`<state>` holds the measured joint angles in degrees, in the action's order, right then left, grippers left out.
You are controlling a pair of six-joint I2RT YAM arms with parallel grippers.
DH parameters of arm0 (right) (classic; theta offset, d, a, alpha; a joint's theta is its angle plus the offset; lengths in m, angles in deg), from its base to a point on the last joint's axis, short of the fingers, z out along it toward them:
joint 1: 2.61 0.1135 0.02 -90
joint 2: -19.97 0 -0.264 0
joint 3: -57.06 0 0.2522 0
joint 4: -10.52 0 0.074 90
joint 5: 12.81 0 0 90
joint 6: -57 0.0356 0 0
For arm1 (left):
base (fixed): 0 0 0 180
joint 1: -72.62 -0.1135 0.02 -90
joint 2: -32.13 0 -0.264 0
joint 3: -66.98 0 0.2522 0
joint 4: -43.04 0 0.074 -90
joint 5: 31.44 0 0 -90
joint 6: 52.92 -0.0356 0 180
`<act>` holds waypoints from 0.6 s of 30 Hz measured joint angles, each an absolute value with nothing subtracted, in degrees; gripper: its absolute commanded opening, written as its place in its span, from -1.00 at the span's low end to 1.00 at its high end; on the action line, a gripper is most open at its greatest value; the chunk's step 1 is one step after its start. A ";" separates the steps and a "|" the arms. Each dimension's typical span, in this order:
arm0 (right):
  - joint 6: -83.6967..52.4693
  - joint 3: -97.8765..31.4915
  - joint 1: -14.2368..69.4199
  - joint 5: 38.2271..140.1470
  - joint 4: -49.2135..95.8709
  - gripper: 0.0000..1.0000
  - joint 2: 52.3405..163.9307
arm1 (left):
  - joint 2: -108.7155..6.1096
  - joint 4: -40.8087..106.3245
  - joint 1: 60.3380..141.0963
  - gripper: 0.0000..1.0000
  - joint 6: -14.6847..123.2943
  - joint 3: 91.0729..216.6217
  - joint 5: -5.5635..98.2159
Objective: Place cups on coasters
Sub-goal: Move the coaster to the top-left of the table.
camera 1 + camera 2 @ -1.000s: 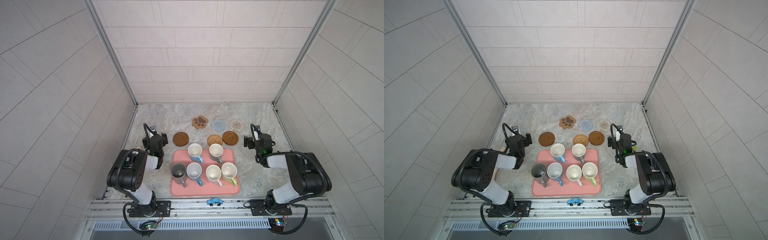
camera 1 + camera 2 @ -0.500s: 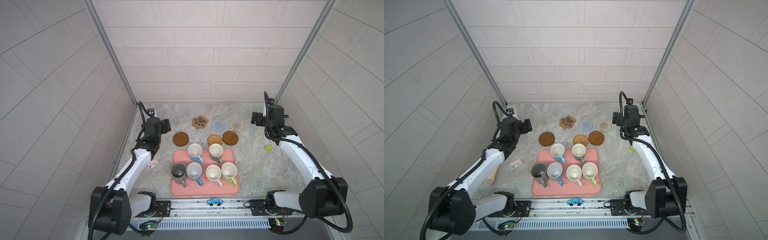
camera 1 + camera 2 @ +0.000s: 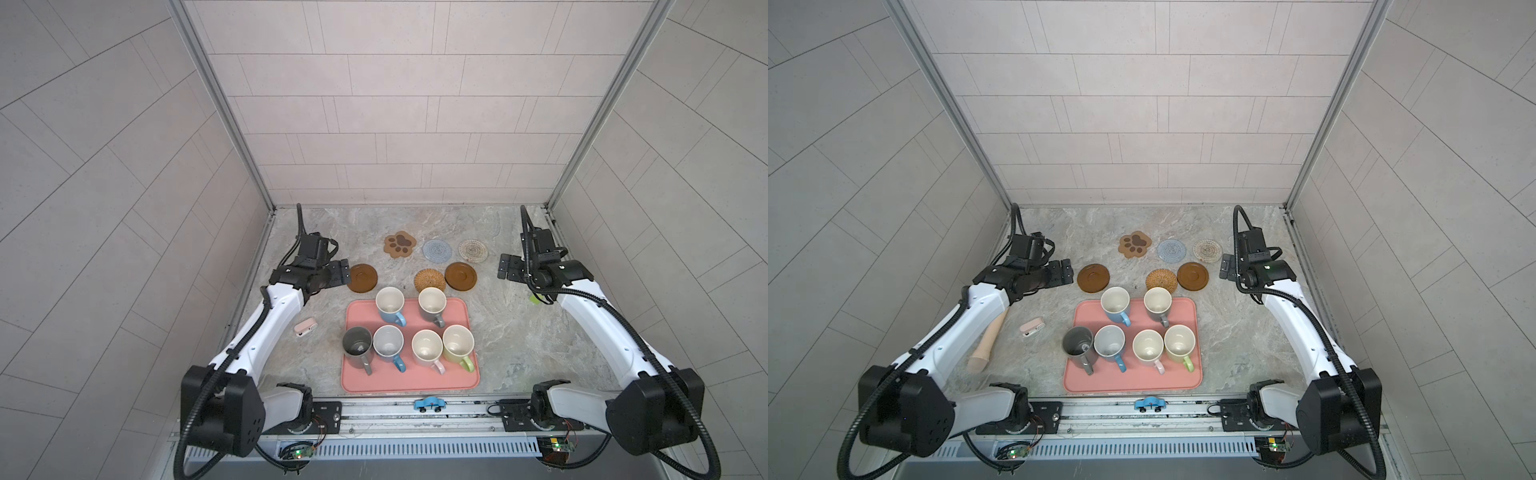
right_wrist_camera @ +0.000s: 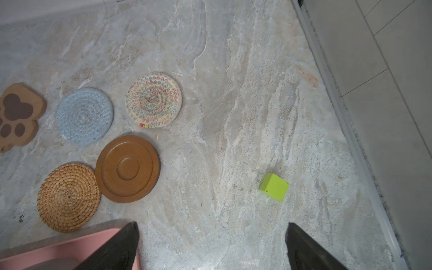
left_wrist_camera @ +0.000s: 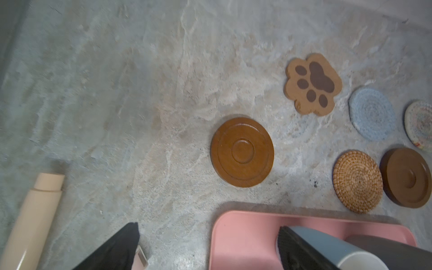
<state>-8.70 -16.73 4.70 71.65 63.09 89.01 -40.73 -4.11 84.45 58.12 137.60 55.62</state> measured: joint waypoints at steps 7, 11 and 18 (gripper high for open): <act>-7.37 -13.96 7.45 77.29 64.09 0.99 83.26 | -51.53 -5.92 91.05 0.99 61.64 145.03 49.52; -6.87 -13.34 8.72 78.47 65.58 0.99 82.95 | -56.86 -5.66 91.14 0.97 63.94 148.01 46.94; -5.14 -11.03 10.01 79.38 67.09 0.99 80.83 | -65.15 -4.85 91.43 0.93 66.60 152.31 43.29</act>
<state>-5.14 -11.03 10.01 79.38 67.09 80.83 -65.15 -4.85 91.43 66.60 152.31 43.29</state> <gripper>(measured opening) 0.995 0.981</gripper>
